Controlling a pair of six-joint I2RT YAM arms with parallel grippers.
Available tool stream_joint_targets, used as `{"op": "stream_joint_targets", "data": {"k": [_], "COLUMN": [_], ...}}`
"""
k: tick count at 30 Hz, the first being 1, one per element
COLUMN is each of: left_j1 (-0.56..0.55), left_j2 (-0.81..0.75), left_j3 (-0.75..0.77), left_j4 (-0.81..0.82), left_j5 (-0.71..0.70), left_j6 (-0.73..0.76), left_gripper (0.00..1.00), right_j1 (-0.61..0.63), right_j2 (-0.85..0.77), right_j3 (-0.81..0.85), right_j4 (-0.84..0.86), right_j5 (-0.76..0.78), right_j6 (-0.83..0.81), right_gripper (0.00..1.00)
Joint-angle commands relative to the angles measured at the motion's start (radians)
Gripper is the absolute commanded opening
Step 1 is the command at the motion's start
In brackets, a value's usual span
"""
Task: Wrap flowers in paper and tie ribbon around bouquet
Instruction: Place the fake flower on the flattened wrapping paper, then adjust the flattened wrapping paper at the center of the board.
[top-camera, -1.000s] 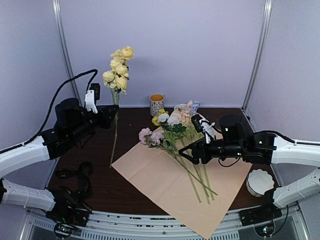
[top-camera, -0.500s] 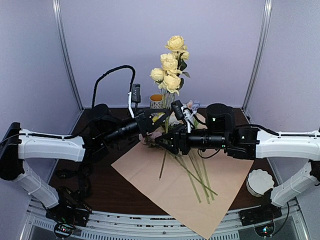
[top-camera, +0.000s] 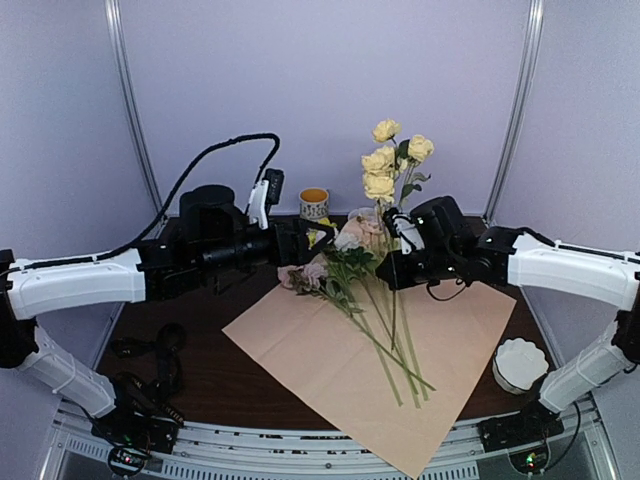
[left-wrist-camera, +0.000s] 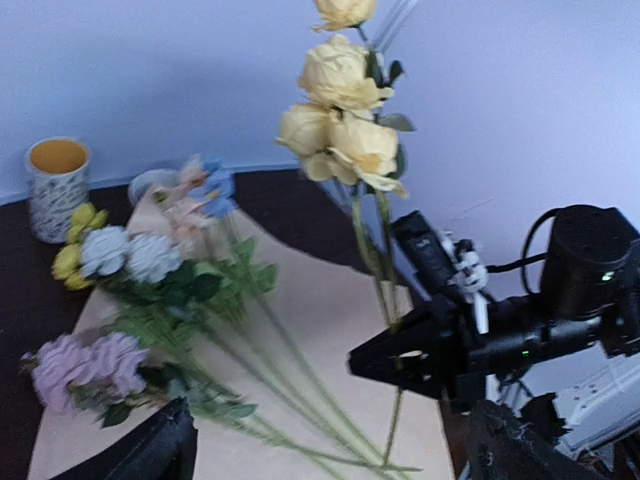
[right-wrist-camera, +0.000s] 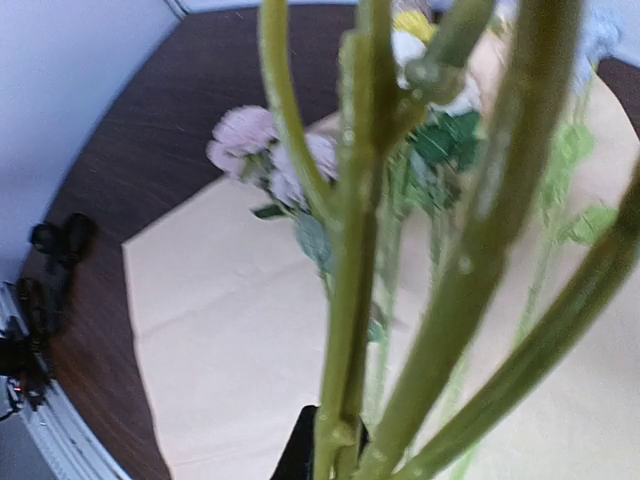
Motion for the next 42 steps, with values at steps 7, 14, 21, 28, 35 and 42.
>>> {"op": "stream_joint_targets", "data": {"k": [7,14,21,28,35,42], "left_j1": [0.154,0.154,0.177,0.176,0.179,0.261], "left_j2": [-0.009,0.118,0.243,0.326,0.324,0.328], "left_j3": [-0.203,-0.267,-0.267,-0.237,-0.221,-0.247], "left_j4": [-0.669,-0.663,-0.582,-0.530,-0.530,-0.535], "left_j5": [-0.252,-0.204,-0.141,-0.048,-0.080,-0.137], "left_j6": [0.111,0.125,0.158,0.225,0.260,0.272], "left_gripper": [0.98,0.98,0.98,0.66,0.00,0.00], "right_j1": [-0.045,-0.053,-0.068,-0.114,-0.120,-0.120], "right_j2": [0.284,0.284,0.137,0.050,0.030,0.037], "right_j3": [0.116,0.133,-0.002,-0.213,-0.333,-0.383], "right_j4": [-0.323,-0.331,-0.332,-0.298,-0.243,-0.209], "right_j5": [0.135,0.121,0.186,0.228,0.176,0.142], "right_j6": [-0.040,-0.018,0.014,0.075,0.103,0.109], "right_gripper": [0.17,0.51,0.61,0.64,0.65,0.65]}}
